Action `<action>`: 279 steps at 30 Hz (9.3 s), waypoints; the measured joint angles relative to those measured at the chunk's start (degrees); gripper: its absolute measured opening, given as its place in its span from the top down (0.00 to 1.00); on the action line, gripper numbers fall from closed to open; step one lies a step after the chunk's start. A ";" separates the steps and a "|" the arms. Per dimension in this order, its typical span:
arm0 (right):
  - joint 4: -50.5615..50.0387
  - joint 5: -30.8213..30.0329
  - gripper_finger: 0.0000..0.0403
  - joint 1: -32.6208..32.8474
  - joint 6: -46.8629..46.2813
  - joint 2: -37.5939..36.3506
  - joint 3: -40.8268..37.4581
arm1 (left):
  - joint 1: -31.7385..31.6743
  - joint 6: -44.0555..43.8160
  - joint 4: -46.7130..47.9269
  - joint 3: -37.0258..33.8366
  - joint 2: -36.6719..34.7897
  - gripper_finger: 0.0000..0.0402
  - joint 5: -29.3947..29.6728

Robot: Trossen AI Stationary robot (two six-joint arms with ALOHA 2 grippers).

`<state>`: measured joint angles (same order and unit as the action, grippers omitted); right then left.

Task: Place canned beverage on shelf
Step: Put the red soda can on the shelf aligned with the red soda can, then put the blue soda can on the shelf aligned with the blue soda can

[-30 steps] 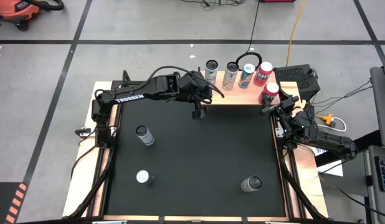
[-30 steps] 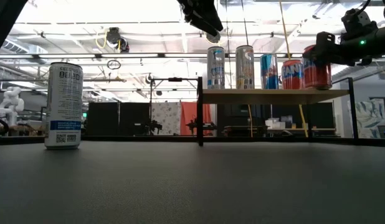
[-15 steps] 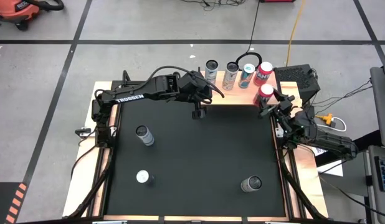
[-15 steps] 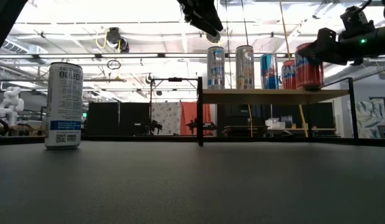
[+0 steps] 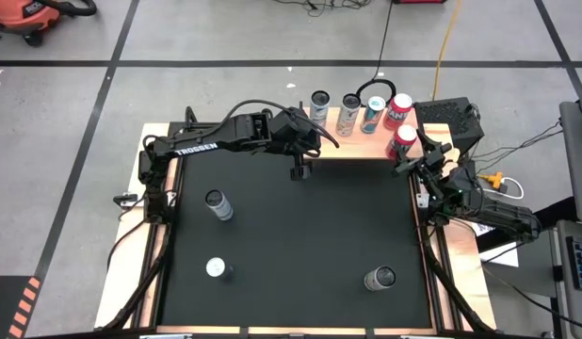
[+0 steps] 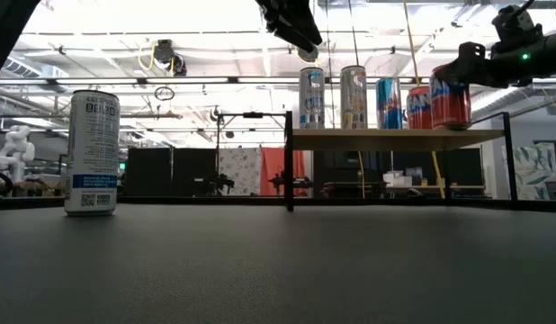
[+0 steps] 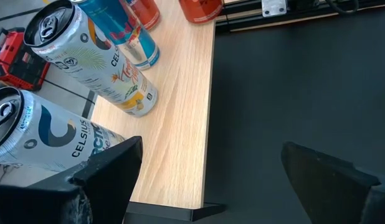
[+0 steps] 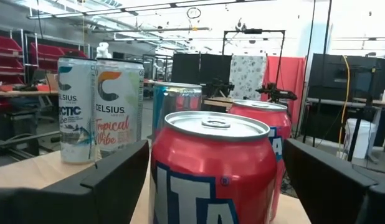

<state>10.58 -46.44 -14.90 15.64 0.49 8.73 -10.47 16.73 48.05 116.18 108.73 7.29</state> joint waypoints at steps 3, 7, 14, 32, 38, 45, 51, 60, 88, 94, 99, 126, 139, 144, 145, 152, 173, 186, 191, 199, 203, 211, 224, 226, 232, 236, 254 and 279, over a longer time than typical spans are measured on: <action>-0.15 0.04 0.14 0.00 -1.18 0.00 0.00 | 0.01 -0.08 0.00 0.00 0.00 0.04 0.00; -0.12 0.86 0.14 0.00 -4.33 0.00 0.00 | 0.01 -1.42 0.04 0.00 0.00 0.04 0.00; -1.75 1.65 0.14 0.00 -4.44 0.02 1.21 | 0.01 -1.38 0.46 0.00 0.00 0.04 0.00; -40.75 17.89 0.14 0.00 -22.29 0.02 24.74 | 0.01 -1.35 0.44 0.00 0.00 0.04 0.00; -49.45 22.83 0.19 0.00 -28.46 0.02 25.79 | 0.01 -1.35 0.42 0.00 0.00 0.04 0.00; -48.72 24.15 0.34 0.00 -28.66 0.00 25.70 | 0.01 -1.35 0.42 0.00 0.00 0.04 0.00; -48.80 24.17 0.51 0.00 -28.89 0.00 25.70 | -0.01 -1.35 0.42 0.00 0.00 0.04 0.00; -49.00 24.22 0.77 0.00 -29.00 0.00 25.70 | -0.01 -1.35 0.42 0.00 0.00 0.04 0.00; -49.38 20.97 1.00 -0.02 -34.18 3.07 24.30 | -0.01 -0.94 0.31 0.00 0.00 0.04 0.00; -48.82 16.13 1.00 -0.02 -32.74 5.70 24.30 | -0.01 -0.98 0.42 0.00 0.00 0.04 0.00; -49.00 14.95 1.00 -0.02 -32.74 5.77 24.30 | -0.01 -0.58 0.39 0.00 0.00 0.04 0.02; -48.56 4.78 1.00 -0.02 -31.88 10.23 24.33 | -0.01 0.13 -0.08 0.00 0.00 0.04 0.01; -48.62 13.58 1.00 0.00 -33.36 11.93 24.33 | -0.01 0.16 0.04 0.00 0.00 0.04 0.00; -48.57 14.75 1.00 0.00 -33.54 11.93 24.33 | -0.01 0.18 0.02 0.00 0.00 0.04 0.01; -48.52 14.71 1.00 0.00 -33.52 11.94 24.33 | -0.01 0.18 0.00 0.00 0.00 0.04 0.02; -48.55 8.87 1.00 -0.02 -32.95 12.48 24.33 | -0.01 0.13 -0.01 0.00 0.00 0.04 0.02; -48.35 10.50 1.00 0.00 -31.56 12.50 24.33 | -0.01 0.13 0.57 0.00 0.00 0.04 0.02; -47.63 4.36 1.00 0.00 -31.39 15.03 24.35 | -0.01 0.13 0.38 0.00 0.00 0.04 0.02; -47.53 4.71 1.00 0.00 -31.16 15.30 24.35 | -0.01 0.13 0.43 0.00 0.00 0.04 0.02; -47.74 13.92 1.00 -0.02 -31.19 15.30 24.66 | -0.01 0.13 2.04 0.00 0.00 0.04 0.02; -50.32 23.76 1.00 -0.02 -31.36 15.28 26.91 | -0.01 0.06 5.61 0.00 0.00 0.04 0.02; -52.21 45.86 1.00 0.00 -34.36 15.26 28.13 | 1.53 -5.84 12.88 -0.02 0.02 0.04 0.02; -46.53 57.67 0.98 0.00 -33.87 15.10 28.09 | 6.92 -14.97 20.46 -0.02 0.02 0.04 -0.83; -45.93 56.85 0.95 -0.02 -32.04 15.10 28.09 | 7.89 -14.97 19.41 -0.02 0.02 0.04 -0.83; -45.65 56.95 0.79 -0.02 -29.48 15.10 28.09 | 9.92 -15.09 18.91 -0.02 0.02 0.04 -0.85; -45.71 56.96 0.66 -0.02 -29.27 15.10 28.09 | 10.66 -16.91 19.03 -0.02 0.02 0.04 -0.85; -47.27 56.85 0.31 -0.02 -29.97 15.10 28.06 | 16.70 -28.20 31.91 -0.02 0.02 0.04 -1.29; -47.54 56.92 0.31 -0.02 -31.46 15.10 28.06 | 21.63 -41.85 40.18 -0.02 0.02 0.04 -17.42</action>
<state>-36.95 10.48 -14.92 -15.82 15.59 36.80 11.16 -25.12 88.23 116.16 108.75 -10.13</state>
